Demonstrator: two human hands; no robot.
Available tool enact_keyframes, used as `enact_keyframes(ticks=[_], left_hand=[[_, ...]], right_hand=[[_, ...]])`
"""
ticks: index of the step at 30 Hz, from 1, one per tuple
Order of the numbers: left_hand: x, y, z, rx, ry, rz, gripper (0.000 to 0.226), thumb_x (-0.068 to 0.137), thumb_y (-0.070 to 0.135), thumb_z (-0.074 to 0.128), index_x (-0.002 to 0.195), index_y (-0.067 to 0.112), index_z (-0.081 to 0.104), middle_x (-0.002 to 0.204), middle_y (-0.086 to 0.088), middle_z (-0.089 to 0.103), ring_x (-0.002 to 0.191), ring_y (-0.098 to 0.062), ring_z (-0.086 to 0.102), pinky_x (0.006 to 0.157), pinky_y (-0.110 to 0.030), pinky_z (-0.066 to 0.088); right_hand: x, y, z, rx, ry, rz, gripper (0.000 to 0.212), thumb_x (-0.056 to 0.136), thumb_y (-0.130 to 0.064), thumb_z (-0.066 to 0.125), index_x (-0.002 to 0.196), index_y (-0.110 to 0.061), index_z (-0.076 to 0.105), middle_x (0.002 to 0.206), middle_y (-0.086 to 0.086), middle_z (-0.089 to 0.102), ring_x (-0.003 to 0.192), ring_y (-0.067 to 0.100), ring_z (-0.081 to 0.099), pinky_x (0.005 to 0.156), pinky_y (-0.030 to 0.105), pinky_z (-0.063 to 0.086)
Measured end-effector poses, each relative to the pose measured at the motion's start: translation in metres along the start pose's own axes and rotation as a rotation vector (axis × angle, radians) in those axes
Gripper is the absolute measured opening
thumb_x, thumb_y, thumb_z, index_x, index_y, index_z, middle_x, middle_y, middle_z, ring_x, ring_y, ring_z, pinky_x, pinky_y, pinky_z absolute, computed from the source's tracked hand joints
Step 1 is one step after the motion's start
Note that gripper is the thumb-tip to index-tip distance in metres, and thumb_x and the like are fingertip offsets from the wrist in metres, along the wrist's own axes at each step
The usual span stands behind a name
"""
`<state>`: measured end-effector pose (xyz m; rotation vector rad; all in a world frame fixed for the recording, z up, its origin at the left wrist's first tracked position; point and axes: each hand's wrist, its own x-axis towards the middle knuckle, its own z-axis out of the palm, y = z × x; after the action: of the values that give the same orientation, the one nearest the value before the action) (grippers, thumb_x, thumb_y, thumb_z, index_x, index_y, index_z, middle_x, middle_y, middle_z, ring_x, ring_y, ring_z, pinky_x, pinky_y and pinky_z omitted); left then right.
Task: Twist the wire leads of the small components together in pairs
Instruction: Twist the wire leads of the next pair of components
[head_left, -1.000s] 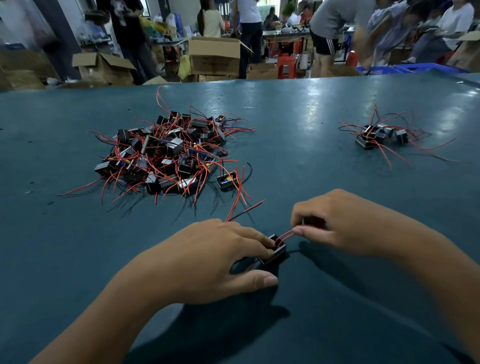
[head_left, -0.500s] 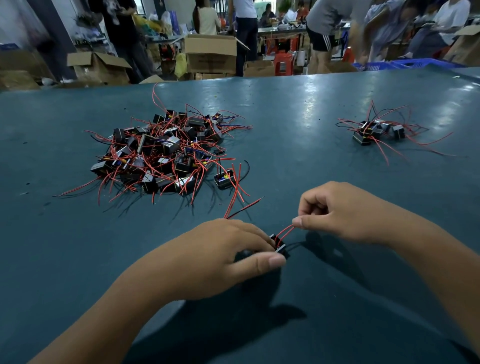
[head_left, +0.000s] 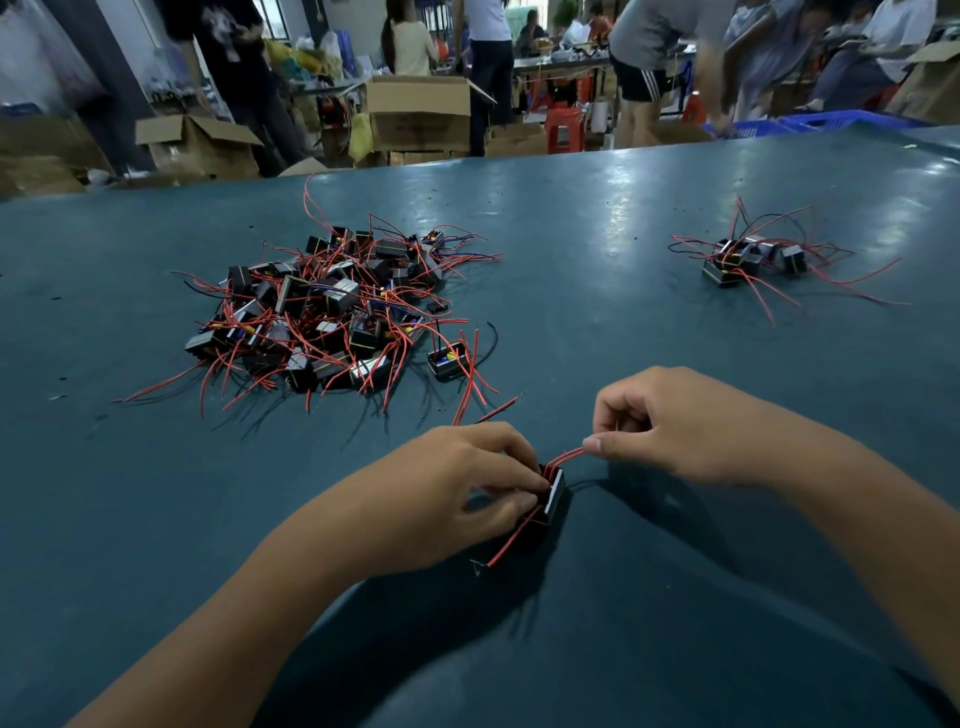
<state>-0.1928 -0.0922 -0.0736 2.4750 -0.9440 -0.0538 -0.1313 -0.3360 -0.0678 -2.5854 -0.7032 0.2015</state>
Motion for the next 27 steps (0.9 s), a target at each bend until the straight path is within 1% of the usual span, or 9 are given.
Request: enact_keyframes(ticks=[2,5,7,12,15,18,21,24,27], left_hand=[[0.000,0.001,0.002,0.046,-0.010,0.009,0.025,0.096,0.014,0.062,0.118,0.019,0.074,0.115,0.009,0.063,0.092,-0.009,0.064,0.085,-0.023,0.048],[0.002,0.002,0.005,0.109,-0.042,0.001,0.036,0.093,0.005,0.057,0.122,0.019,0.071,0.124,0.006,0.058,0.084,-0.021,0.065,0.081,-0.038,0.049],[0.002,0.003,0.008,0.142,-0.058,-0.016,0.038,0.093,0.004,0.054,0.124,0.020,0.070,0.128,0.007,0.053,0.082,-0.021,0.063,0.079,-0.039,0.048],[0.000,0.004,0.014,0.148,-0.057,-0.056,0.034,0.096,0.006,0.052,0.121,0.019,0.070,0.127,0.009,0.045,0.073,-0.013,0.049,0.068,-0.021,0.029],[0.001,0.003,0.014,0.137,-0.036,-0.058,0.034,0.097,0.006,0.053,0.123,0.022,0.070,0.125,0.006,0.043,0.078,-0.007,0.040,0.072,-0.018,0.029],[0.000,0.005,0.014,0.140,-0.018,-0.044,0.035,0.098,0.007,0.053,0.124,0.024,0.069,0.125,0.003,0.043,0.081,-0.003,0.030,0.073,-0.007,0.026],[0.000,0.009,0.015,0.167,0.015,-0.035,0.031,0.100,0.012,0.051,0.122,0.023,0.070,0.124,0.003,0.045,0.083,-0.004,0.030,0.073,-0.008,0.023],[0.001,0.011,0.016,0.190,0.043,-0.047,0.030,0.103,0.018,0.048,0.122,0.022,0.070,0.122,0.003,0.047,0.095,-0.011,0.044,0.074,-0.011,0.020],[0.003,0.011,0.015,0.165,0.065,-0.052,0.030,0.104,0.020,0.047,0.122,0.024,0.071,0.116,0.005,0.046,0.091,-0.009,0.041,0.075,-0.013,0.022]], right_hand=[[-0.001,0.001,0.000,0.003,-0.006,-0.002,0.025,0.087,-0.046,0.066,0.072,-0.028,0.061,0.063,-0.023,0.062,0.055,-0.001,0.053,0.051,0.014,0.037],[-0.002,0.001,-0.001,0.007,-0.013,-0.001,0.024,0.088,-0.046,0.067,0.072,-0.028,0.061,0.062,-0.023,0.062,0.054,-0.001,0.052,0.052,0.013,0.038],[-0.002,0.000,0.000,0.014,-0.014,0.001,0.024,0.088,-0.045,0.067,0.072,-0.027,0.061,0.060,-0.022,0.061,0.052,-0.001,0.051,0.052,0.013,0.038],[-0.002,-0.001,-0.001,0.024,-0.008,0.002,0.024,0.087,-0.044,0.069,0.071,-0.027,0.062,0.059,-0.021,0.060,0.052,0.000,0.050,0.051,0.013,0.037],[-0.003,0.000,-0.006,0.046,0.014,0.001,0.023,0.085,-0.043,0.071,0.069,-0.027,0.064,0.058,-0.019,0.061,0.051,0.000,0.050,0.052,0.013,0.038],[-0.004,0.006,-0.014,0.078,0.089,0.012,0.024,0.080,-0.045,0.074,0.067,-0.027,0.065,0.055,-0.016,0.058,0.050,0.001,0.048,0.053,0.012,0.038],[-0.004,0.011,-0.019,0.126,0.142,0.011,0.024,0.077,-0.044,0.077,0.065,-0.027,0.066,0.053,-0.015,0.058,0.048,0.002,0.046,0.052,0.011,0.037],[-0.002,0.012,-0.017,0.186,0.203,0.004,0.025,0.075,-0.042,0.080,0.065,-0.025,0.065,0.054,-0.013,0.059,0.047,0.001,0.046,0.050,0.011,0.037],[0.000,0.012,-0.016,0.248,0.301,0.042,0.023,0.075,-0.040,0.081,0.065,-0.024,0.067,0.054,-0.010,0.060,0.046,0.002,0.044,0.049,0.012,0.036]])
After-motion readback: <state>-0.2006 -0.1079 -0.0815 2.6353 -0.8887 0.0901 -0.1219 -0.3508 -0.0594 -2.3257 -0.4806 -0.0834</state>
